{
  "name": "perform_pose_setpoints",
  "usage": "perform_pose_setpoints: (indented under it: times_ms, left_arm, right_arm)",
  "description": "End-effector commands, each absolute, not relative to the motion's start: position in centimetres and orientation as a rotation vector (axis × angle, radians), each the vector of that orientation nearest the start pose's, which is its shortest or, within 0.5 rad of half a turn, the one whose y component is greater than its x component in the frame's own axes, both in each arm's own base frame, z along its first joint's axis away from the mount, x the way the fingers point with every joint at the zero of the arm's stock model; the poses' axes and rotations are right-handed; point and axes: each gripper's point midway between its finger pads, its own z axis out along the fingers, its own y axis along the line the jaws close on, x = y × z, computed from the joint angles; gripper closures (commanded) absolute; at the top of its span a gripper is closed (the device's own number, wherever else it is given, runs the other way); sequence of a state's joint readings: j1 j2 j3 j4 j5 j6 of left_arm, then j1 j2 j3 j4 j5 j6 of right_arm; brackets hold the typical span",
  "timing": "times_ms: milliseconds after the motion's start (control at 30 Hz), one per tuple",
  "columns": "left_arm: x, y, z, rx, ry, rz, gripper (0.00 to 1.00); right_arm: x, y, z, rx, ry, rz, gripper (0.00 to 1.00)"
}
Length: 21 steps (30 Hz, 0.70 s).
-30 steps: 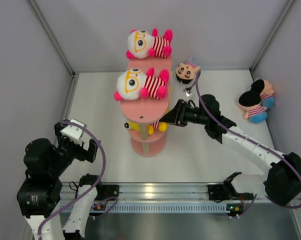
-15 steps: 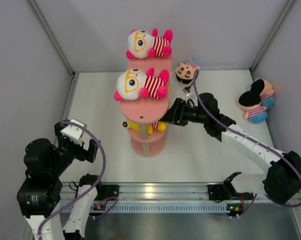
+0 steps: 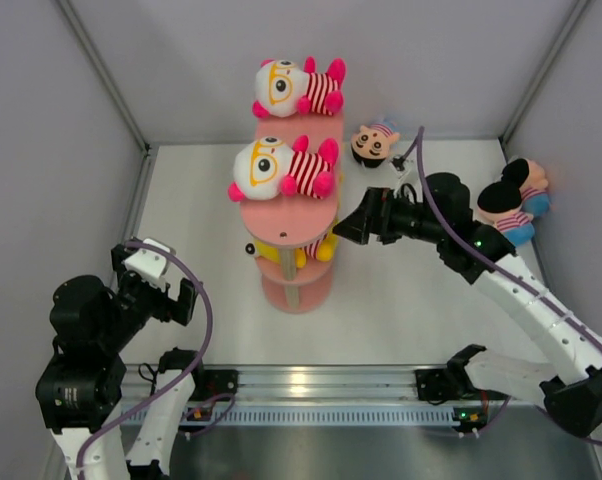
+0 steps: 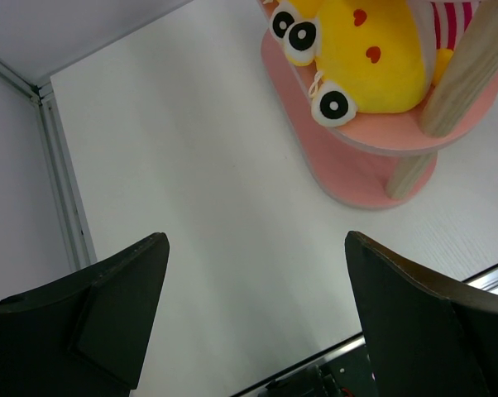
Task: Place and organize the stuffed toys onto the shelf
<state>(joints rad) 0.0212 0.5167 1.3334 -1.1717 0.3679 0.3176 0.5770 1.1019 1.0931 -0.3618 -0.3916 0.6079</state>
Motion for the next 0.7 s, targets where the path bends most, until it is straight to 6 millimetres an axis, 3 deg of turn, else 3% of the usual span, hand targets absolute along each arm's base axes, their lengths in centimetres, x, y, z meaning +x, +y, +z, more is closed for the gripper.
perform_pose_setpoints:
  times_ms: [0, 133, 167, 300, 333, 400, 433, 500, 533, 600, 633, 667]
  left_arm:
    - [13.2, -4.6, 35.1, 0.527, 1.783, -0.095, 0.06]
    - [13.6, -3.4, 33.8, 0.475, 1.834, -0.035, 0.06]
    - [14.0, -2.9, 32.9, 0.456, 1.865, -0.019, 0.06]
    - [15.1, -0.7, 30.6, 0.375, 1.955, 0.082, 0.06]
    - [15.3, -0.1, 29.6, 0.352, 1.988, 0.114, 0.06]
    - [15.8, 0.5, 28.8, 0.329, 2.01, 0.137, 0.06]
    - [16.0, 0.8, 27.7, 0.318, 2.039, 0.149, 0.06]
    - [16.3, 1.0, 26.7, 0.31, 2.066, 0.155, 0.06]
    - [16.5, 1.1, 26.3, 0.306, 2.071, 0.154, 0.07]
    - [16.9, 0.8, 24.7, 0.327, 2.115, 0.126, 0.07]
    - [17.1, 0.8, 24.4, 0.332, 2.123, 0.123, 0.07]
    - [17.4, 0.9, 23.9, 0.333, 2.143, 0.125, 0.07]
  right_arm:
    - [23.8, 22.2, 32.4, -0.274, 2.009, 0.964, 0.01]
    - [25.9, 16.7, 34.6, -0.14, 1.927, 0.851, 0.01]
    - [27.6, 14.2, 34.9, -0.056, 1.904, 0.795, 0.01]
    - [33.8, 9.8, 35.8, 0.087, 1.849, 0.7, 0.01]
    - [36.5, 8.7, 35.0, 0.135, 1.869, 0.674, 0.01]
    - [39.6, 8.0, 34.7, 0.157, 1.862, 0.633, 0.01]
    - [42.6, 7.6, 34.2, 0.162, 1.857, 0.6, 0.02]
    - [45.7, 7.1, 33.5, 0.187, 1.857, 0.569, 0.02]
    - [48.5, 6.8, 32.0, 0.198, 1.878, 0.547, 0.02]
    - [51.8, 6.6, 31.3, 0.189, 1.85, 0.529, 0.03]
    - [54.8, 6.4, 29.2, 0.205, 1.877, 0.521, 0.04]
    - [56.3, 6.5, 28.1, 0.218, 1.891, 0.529, 0.05]
